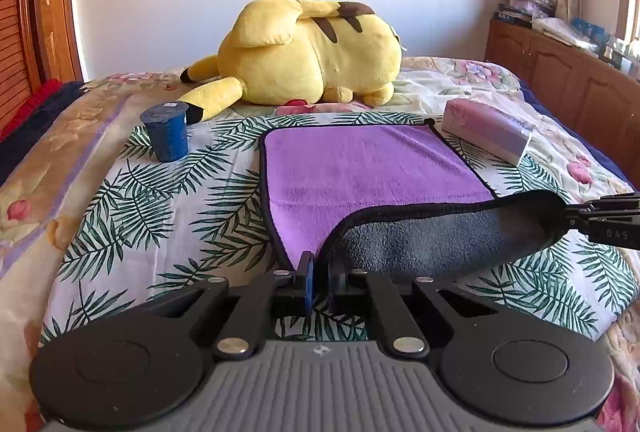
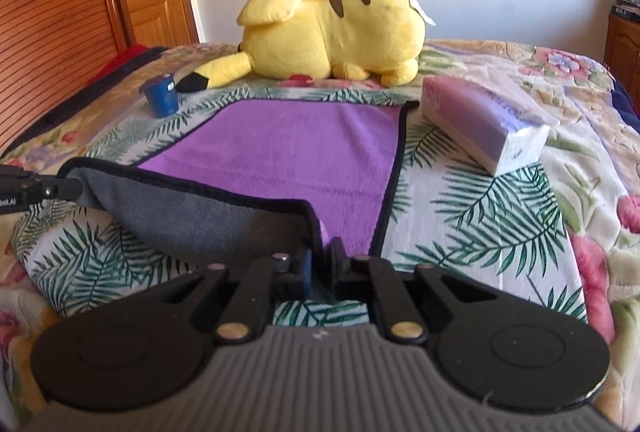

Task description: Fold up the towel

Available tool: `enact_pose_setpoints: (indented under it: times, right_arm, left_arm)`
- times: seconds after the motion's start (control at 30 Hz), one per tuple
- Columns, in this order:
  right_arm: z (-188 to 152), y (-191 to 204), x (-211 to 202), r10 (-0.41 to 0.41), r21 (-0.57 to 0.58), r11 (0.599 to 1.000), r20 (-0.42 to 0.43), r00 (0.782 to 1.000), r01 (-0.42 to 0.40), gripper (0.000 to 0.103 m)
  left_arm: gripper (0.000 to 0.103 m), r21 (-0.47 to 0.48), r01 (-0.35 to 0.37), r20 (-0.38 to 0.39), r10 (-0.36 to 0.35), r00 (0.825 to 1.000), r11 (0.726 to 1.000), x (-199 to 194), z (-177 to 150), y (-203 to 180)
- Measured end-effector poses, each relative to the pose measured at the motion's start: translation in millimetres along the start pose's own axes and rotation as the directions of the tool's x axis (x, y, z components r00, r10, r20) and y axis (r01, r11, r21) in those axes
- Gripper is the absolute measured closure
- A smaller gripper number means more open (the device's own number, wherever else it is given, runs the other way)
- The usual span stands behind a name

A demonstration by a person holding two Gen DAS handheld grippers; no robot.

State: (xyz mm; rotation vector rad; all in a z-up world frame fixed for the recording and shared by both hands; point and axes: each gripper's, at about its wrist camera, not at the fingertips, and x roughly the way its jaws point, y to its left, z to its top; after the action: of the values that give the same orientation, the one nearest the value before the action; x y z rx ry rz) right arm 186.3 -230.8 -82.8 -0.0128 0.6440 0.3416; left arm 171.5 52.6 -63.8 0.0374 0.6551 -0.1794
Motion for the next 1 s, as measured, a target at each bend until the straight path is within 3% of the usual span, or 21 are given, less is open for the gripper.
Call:
enact_pose_setpoints:
  times: [1.0]
  right_arm:
    - [18.2, -0.3, 11.7, 0.007, -0.062, 0.998, 0.067, 0.998, -0.002, 0.093]
  left_arm:
    - [0.103, 0.030, 0.023, 0.043, -0.024, 0.999, 0.999, 11.5, 24.6, 4.1]
